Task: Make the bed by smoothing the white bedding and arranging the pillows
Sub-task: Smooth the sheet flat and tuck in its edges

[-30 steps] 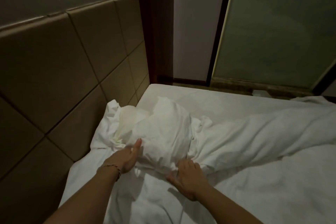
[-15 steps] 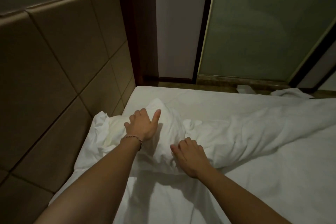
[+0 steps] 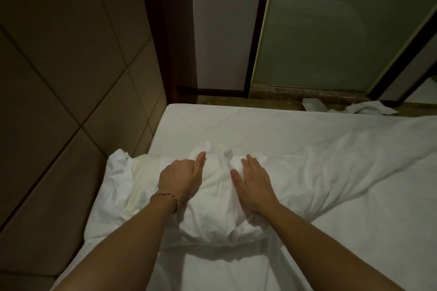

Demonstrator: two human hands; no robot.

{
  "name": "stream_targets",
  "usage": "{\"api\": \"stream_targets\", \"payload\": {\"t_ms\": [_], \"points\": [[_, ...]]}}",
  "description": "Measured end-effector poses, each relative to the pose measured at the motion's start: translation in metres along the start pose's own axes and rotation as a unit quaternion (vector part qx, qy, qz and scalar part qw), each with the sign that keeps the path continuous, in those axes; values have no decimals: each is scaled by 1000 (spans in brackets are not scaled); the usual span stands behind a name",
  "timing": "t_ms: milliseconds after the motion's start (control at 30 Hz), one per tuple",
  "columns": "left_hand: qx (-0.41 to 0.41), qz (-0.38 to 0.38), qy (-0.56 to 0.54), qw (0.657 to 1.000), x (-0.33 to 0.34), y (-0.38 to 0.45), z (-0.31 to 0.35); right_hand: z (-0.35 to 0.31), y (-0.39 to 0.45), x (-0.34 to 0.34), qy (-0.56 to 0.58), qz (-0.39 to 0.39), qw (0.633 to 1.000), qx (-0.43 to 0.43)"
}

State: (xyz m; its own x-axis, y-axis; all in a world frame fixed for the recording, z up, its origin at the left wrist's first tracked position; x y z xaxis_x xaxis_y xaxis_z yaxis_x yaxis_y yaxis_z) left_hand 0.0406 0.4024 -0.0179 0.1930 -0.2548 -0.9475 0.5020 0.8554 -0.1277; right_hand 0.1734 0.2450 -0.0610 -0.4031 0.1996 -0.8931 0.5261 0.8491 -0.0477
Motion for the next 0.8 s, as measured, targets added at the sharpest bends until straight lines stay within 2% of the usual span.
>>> {"api": "stream_targets", "payload": {"t_ms": [133,233,300,433,567,700,800], "points": [[54,45,9,998,-28,-20,-37,-23,33,1,29,-30,999,-25],[38,65,13,997,-48,-34,-66,-45,35,11,59,-97,993,-16],[-9,67,31,997,-61,-46,-81,-63,23,14,38,-117,991,-44],[-24,52,99,993,-67,-79,-89,-81,-9,-6,-53,-53,994,-80],[-48,40,58,996,-77,-114,-91,-97,-51,-46,-96,-29,988,-121],[-43,136,-12,990,-110,-138,-83,-125,-97,-101,-105,-2,984,-146],[-8,201,-35,979,-137,-158,-83,-146,-140,-127,-103,20,978,-178]]}}
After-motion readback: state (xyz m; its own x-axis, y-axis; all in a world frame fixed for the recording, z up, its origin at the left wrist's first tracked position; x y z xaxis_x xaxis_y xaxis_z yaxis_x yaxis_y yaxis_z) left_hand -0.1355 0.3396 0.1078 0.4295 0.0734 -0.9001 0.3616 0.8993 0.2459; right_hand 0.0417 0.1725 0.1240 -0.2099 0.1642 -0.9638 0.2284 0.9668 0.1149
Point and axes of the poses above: each hand's wrist, its own y-axis towards the middle knuckle, its own x-axis out of the palm, z = x × y, the point moved 3 cm from there along y, towards the middle knuckle, and after that the axes turned 12 degrees about -x, right-handed, at the moved point
